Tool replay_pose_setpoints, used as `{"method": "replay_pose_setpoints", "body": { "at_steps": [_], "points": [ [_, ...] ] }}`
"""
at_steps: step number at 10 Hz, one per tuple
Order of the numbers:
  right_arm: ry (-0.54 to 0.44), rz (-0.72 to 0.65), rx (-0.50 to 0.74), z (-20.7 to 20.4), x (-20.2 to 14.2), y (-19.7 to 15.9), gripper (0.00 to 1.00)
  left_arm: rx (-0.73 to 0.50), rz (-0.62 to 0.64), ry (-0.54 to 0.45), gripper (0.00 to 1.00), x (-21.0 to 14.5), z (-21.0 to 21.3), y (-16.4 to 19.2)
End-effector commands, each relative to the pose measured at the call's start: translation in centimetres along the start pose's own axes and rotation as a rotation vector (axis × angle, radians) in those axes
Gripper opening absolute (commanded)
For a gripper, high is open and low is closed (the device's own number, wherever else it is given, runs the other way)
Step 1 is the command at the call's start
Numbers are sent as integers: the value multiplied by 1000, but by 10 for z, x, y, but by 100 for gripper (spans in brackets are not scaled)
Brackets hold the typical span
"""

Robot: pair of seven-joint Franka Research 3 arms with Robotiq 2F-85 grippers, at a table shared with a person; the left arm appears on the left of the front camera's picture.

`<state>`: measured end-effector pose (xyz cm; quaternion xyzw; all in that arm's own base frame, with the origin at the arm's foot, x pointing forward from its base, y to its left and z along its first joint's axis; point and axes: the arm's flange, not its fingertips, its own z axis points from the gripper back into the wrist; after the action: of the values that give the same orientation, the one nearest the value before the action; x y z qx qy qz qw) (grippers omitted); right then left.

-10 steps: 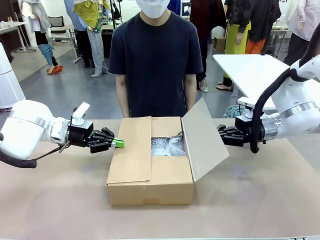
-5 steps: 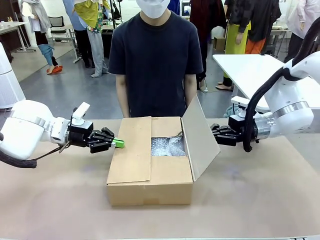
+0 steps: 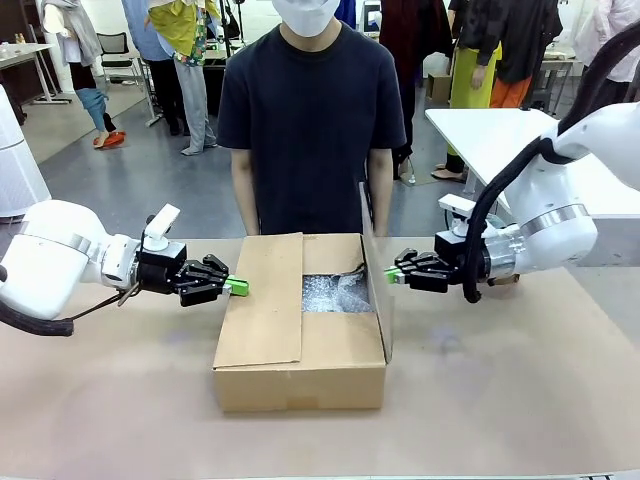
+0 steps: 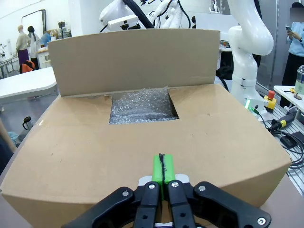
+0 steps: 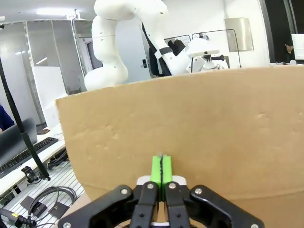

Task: Wrap the clocks to prevent damage.
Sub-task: Push the left (or right) flap of the Package Box to close it.

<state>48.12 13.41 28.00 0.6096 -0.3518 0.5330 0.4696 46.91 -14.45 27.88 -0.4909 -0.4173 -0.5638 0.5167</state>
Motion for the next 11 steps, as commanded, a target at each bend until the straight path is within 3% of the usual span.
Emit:
{"method": "replay_pose_setpoints", "body": {
  "at_steps": [1,4,11],
  "points": [
    [1,0,-24,-13,1,-14,1,11,7,1,0,-3,-3,-1],
    [32,-5,-38,-30,-4,-32,1,11,7,1,0,-3,-3,-1],
    [108,-45,-78,-6,-55,-48,1,11,7,1,0,-3,-3,-1]
  ]
}}
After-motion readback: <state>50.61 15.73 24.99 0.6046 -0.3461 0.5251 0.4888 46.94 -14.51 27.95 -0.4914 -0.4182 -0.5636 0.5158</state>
